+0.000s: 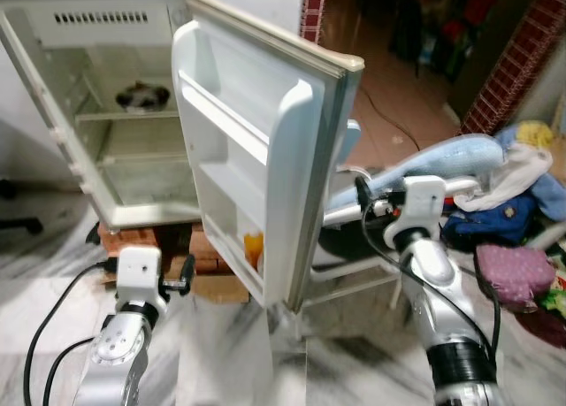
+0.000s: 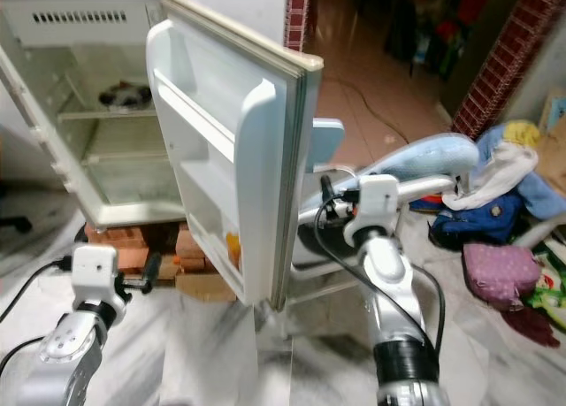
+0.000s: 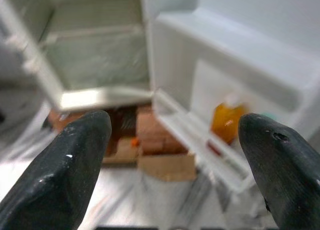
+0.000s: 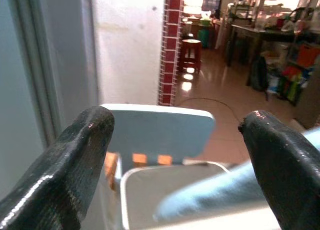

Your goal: Restocking fridge

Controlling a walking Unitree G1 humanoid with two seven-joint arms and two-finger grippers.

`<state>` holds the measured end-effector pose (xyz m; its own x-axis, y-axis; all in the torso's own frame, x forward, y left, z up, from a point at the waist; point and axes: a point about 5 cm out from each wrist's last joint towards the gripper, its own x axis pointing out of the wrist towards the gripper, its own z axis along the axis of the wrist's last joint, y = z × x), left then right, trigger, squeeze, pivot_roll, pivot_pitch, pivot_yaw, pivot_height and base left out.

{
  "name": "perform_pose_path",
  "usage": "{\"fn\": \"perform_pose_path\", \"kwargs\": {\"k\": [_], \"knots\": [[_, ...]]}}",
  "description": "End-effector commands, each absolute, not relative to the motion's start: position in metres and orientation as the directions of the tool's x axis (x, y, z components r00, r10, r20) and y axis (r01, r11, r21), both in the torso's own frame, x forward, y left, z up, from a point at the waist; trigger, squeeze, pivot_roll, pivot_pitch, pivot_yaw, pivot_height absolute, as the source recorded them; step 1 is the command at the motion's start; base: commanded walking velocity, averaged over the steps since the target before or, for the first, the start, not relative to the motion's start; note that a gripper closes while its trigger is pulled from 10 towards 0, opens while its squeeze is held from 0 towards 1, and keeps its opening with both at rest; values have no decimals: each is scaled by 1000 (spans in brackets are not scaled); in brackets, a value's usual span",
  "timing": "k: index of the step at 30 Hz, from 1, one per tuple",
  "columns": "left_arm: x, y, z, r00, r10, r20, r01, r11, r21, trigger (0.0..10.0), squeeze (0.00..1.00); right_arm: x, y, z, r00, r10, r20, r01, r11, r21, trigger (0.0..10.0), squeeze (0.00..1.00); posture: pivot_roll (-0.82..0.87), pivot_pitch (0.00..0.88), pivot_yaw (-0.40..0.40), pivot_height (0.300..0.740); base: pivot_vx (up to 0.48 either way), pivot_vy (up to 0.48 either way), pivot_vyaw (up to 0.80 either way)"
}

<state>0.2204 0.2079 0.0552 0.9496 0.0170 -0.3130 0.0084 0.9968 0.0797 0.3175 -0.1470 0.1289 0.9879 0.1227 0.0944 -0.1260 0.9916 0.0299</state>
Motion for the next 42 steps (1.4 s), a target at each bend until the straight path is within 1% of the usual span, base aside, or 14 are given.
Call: {"fn": "perform_pose_path", "kwargs": {"k": [1,6,8,14,24,27,30,31,34,36,38,39,40,42], "knots": [[220,207,56,949,18,-315,3,998,68,10000,0,316,-149,127,990,117,83,-120,992,30,10000,0,133,0,-61,740,0,0,0],[213,205,55,933,-10,-360,4,1000,-18,10000,0,319,-151,128,989,123,83,-128,990,57,10000,0,136,0,-60,740,0,0,0],[203,195,55,919,-95,-382,54,992,-116,10000,0,327,-147,137,979,175,108,-187,975,116,10000,0,139,0,-60,740,0,0,0],[202,188,51,897,-146,-418,106,987,-118,10000,0,357,-105,170,911,362,198,-401,890,215,10000,0,156,0,-60,740,0,0,0],[201,184,55,889,-158,-429,123,987,-108,10000,0,385,-61,196,862,460,213,-502,831,239,10000,0,205,0,-95,740,0,0,0],[200,184,55,890,-155,-429,119,987,-109,10000,0,377,-39,204,764,583,276,-645,689,331,10000,0,211,0,-99,740,0,0,0],[200,185,55,890,-153,-430,118,987,-108,10000,0,346,-9,227,458,762,458,-868,272,415,10000,0,212,0,-100,740,0,0,0],[200,184,55,889,-154,-431,119,987,-106,10000,0,326,-4,238,303,792,530,-920,99,378,10000,0,212,0,-101,740,0,0,0],[199,184,56,887,-157,-435,123,987,-106,10000,0,289,-11,251,50,805,591,-941,-161,298,10000,0,207,0,-101,740,0,0,0],[199,184,55,886,-160,-436,124,986,-109,10000,0,283,-17,245,29,820,572,-940,-172,294,10000,0,201,0,-100,740,0,0,0],[200,184,55,885,-164,-436,127,985,-113,10000,0,295,-26,225,150,857,493,-946,-21,324,10000,0,188,0,-96,740,0,0,0],[200,184,55,885,-164,-436,127,985,-113,10000,0,295,-26,225,150,857,493,-946,-21,324,10000,0,188,0,-96,740,0,0,0],[200,184,55,884,-169,-436,132,985,-116,10000,0,308,-39,203,302,864,404,-921,154,358,10000,0,184,0,-93,740,0,0,0],[201,184,55,884,-172,-436,134,984,-116,10000,0,311,-46,194,357,860,364,-903,219,369,10000,0,181,0,-92,740,0,0,0]]}}
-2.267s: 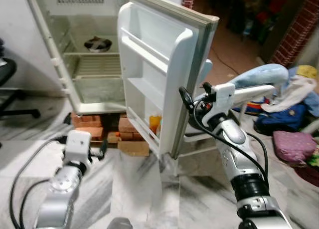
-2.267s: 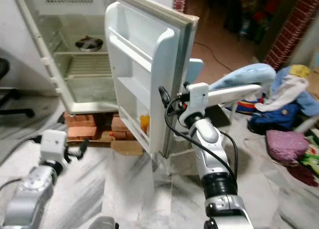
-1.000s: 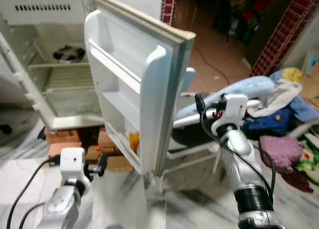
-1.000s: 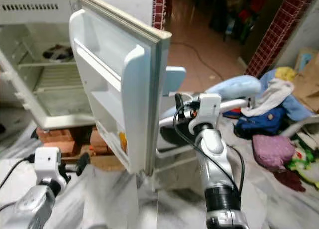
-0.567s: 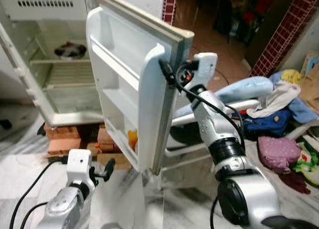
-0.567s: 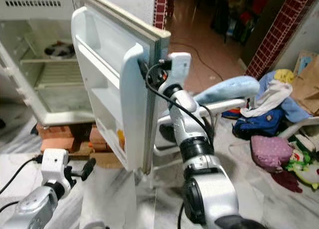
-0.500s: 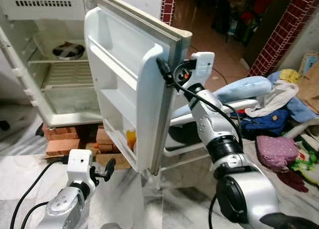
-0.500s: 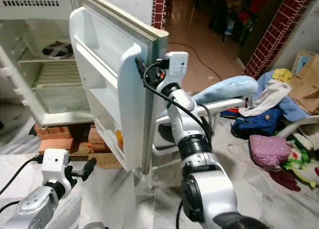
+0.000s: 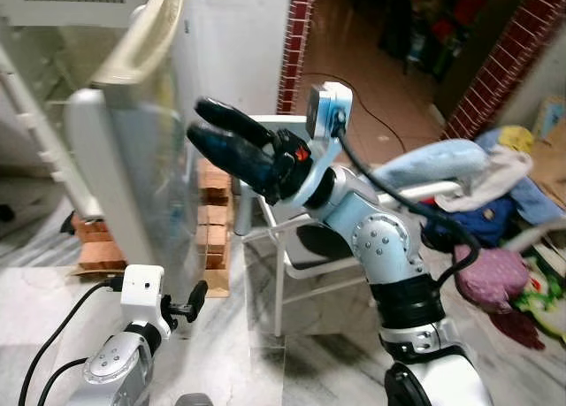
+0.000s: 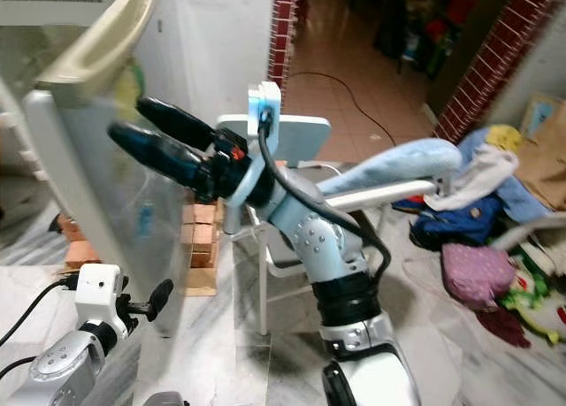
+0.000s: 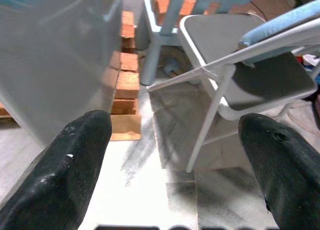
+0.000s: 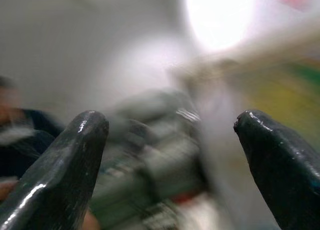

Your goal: Restocking fridge

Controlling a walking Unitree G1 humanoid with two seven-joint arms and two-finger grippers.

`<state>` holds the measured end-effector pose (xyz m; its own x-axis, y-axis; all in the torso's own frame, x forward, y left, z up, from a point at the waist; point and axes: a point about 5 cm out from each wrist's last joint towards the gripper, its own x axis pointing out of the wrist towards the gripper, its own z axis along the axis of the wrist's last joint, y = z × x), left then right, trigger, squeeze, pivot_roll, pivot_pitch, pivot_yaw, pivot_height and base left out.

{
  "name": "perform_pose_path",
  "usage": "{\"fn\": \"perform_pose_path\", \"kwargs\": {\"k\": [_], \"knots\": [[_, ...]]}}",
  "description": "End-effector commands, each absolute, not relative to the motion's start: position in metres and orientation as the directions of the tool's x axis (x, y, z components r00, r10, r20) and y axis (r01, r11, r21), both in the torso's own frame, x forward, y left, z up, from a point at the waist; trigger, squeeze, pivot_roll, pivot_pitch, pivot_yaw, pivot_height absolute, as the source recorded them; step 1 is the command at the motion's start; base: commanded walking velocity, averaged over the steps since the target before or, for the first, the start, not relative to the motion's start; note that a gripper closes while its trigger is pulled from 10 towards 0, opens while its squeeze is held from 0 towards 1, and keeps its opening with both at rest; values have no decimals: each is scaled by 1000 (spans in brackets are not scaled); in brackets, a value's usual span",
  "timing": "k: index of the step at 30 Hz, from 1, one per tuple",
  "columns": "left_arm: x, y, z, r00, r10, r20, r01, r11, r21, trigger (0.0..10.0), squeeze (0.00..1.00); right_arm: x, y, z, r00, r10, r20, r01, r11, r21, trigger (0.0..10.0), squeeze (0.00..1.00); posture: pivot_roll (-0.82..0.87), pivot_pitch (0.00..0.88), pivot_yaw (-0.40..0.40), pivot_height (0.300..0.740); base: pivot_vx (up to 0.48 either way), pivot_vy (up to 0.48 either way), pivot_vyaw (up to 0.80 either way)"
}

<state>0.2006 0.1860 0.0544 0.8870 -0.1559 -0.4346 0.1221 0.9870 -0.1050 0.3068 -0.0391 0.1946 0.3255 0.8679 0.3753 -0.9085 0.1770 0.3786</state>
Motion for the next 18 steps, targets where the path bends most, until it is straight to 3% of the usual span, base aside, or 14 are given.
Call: {"fn": "perform_pose_path", "kwargs": {"k": [1,2,4,8,12,13,18], "knots": [[202,185,55,885,-174,-432,140,984,-111,10000,0,314,-61,180,478,831,285,-852,359,382,10000,0,173,0,-90,740,0,0,0],[204,188,56,891,-159,-426,126,987,-104,10000,0,317,-76,167,596,774,213,-782,499,372,10000,0,171,0,-90,740,0,0,0],[208,192,59,898,-138,-418,110,990,-90,10000,0,318,-88,159,686,710,155,-715,620,324,10000,0,163,0,-90,740,0,0,0],[217,197,64,914,-115,-390,97,993,-66,10000,0,318,-107,145,811,578,87,-578,770,270,10000,0,159,0,-92,740,0,240,0],[221,198,67,923,-102,-371,96,995,-35,10000,0,317,-118,137,879,474,54,-473,853,221,10000,0,153,0,-92,740,0,480,0],[223,199,68,929,-100,-357,101,995,-17,10000,0,315,-126,131,920,389,37,-389,902,189,10000,0,145,0,-88,740,0,480,0],[228,202,71,941,-90,-326,96,995,3,10000,0,307,-134,120,960,281,11,-279,946,165,10000,0,141,0,-82,740,0,480,0]]}}
